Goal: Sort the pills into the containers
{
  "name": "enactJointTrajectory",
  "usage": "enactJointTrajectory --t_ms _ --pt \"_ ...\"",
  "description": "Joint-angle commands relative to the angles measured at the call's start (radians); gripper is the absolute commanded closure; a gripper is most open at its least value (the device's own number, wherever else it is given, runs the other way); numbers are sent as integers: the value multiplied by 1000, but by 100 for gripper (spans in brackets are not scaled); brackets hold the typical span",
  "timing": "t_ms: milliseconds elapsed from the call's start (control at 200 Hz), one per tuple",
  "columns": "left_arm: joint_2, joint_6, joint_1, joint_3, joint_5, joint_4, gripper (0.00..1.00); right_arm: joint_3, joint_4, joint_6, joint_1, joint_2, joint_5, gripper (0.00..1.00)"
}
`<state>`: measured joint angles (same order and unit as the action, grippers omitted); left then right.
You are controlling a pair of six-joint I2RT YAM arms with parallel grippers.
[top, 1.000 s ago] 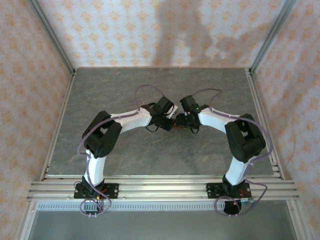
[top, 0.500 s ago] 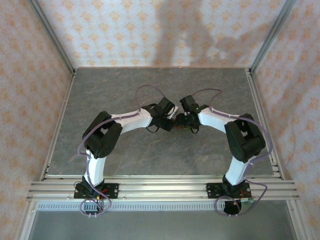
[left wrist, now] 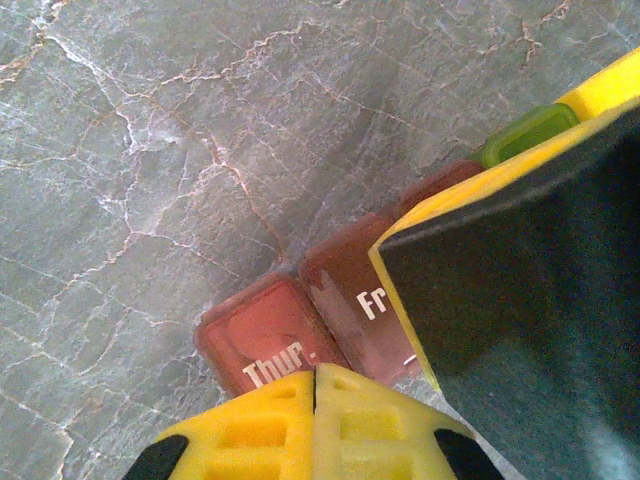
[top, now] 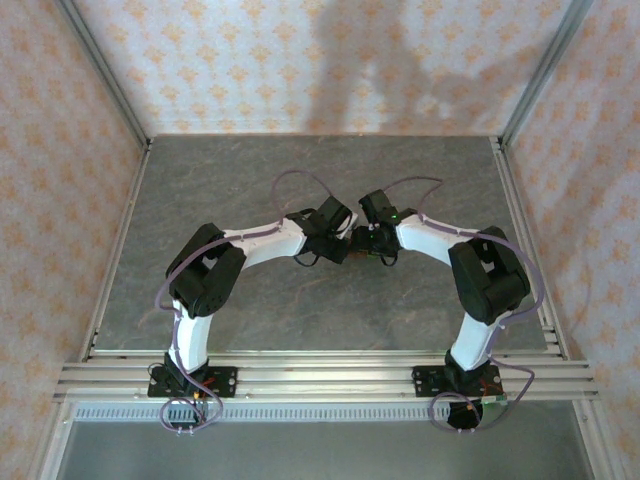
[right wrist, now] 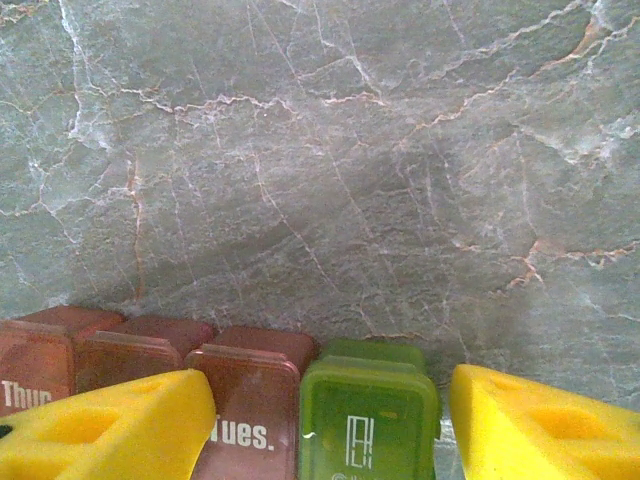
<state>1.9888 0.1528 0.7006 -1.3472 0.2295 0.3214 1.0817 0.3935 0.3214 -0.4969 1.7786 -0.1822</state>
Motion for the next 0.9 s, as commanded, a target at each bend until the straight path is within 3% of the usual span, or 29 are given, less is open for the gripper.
enactJointTrajectory --t_ms 0,280,626,896 --pt "14 -4 6 20 -45 17 100 -16 84 7 -3 66 56 34" --pt "40 14 8 50 -47 -12 100 -17 83 12 -3 68 49 34" --pt "-55 -16 8 -71 -74 53 100 32 114 14 0 22 39 34" --pt "-203 -15 -7 -82 -128 31 75 99 155 13 12 -39 34 32"
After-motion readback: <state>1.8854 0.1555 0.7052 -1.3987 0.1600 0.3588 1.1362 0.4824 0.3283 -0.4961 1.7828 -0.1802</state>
